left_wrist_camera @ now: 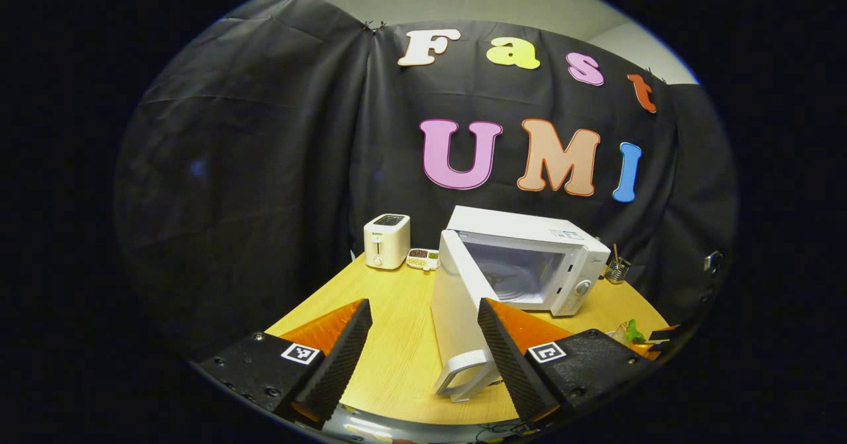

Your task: Open the microwave oven with the left hand, put the food in, and close the microwave oven.

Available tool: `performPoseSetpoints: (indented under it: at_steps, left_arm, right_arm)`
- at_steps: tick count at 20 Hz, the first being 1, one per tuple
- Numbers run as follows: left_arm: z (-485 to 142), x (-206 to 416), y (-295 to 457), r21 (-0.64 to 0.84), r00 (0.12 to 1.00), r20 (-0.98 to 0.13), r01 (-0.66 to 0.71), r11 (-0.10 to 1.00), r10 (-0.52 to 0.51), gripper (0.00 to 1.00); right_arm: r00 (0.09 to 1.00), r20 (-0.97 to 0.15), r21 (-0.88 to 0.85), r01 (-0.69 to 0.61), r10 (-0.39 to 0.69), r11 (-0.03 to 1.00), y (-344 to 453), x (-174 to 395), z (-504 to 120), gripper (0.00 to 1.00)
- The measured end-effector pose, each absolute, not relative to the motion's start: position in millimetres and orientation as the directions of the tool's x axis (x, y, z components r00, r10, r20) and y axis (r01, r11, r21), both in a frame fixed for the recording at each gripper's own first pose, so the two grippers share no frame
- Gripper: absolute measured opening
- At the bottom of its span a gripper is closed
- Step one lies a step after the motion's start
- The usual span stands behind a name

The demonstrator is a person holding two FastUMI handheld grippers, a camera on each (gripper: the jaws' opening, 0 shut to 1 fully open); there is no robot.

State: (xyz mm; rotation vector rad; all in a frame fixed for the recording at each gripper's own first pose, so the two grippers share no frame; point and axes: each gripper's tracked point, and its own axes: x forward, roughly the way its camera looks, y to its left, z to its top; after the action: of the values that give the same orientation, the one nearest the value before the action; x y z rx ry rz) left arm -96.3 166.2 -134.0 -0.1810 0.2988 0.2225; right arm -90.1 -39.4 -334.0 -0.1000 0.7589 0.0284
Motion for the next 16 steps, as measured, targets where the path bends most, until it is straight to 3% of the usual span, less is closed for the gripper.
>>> performPoseSetpoints:
  at_steps: [4, 5, 7, 10, 12, 15, 16]
  left_arm:
    - [-132.0, -97.2, 167.3, -0.152, 0.93, -0.312, -0.254, 0.955, 0.197, 0.99]
    - [-131.0, -98.1, 167.9, -0.158, 0.93, -0.309, -0.258, 0.953, 0.201, 0.98]
    - [-133.4, -99.2, 165.8, -0.168, 0.928, -0.316, -0.261, 0.951, 0.199, 0.99]
    - [-134.7, -100.5, 166.3, -0.178, 0.926, -0.32, -0.265, 0.948, 0.199, 0.99]
    - [-136.2, -100.2, 166.7, -0.18, 0.925, -0.325, -0.265, 0.947, 0.197, 0.99]
    - [-136.4, -99.9, 167.4, -0.185, 0.925, -0.326, -0.266, 0.946, 0.196, 0.99]
    - [-136.4, -100.7, 167.4, -0.188, 0.925, -0.326, -0.266, 0.946, 0.196, 0.99]
  right_arm:
    - [0.684, -0.729, -0.076, -0.072, -0.007, 0.995, -38.2, -95.6, -350.0, 1.0]
    - [0.681, -0.732, -0.083, -0.075, -0.01, 0.994, -38.7, -95.0, -351.1, 0.92]
    - [0.682, -0.731, -0.092, -0.08, -0.013, 0.993, -39.4, -93.4, -356.1, 0.96]
    - [0.671, -0.741, -0.091, -0.074, -0.018, 0.993, -39.0, -93.4, -361.1, 0.72]
    - [0.673, -0.739, -0.088, -0.066, -0.021, 0.994, -40.3, -90.2, -360.0, 0.73]
    - [0.676, -0.736, -0.091, -0.051, -0.033, 0.995, -44.5, -82.7, -363.9, 0.5]
    - [0.675, -0.737, -0.084, -0.049, -0.029, 0.995, -43.0, -84.6, -362.6, 0.51]
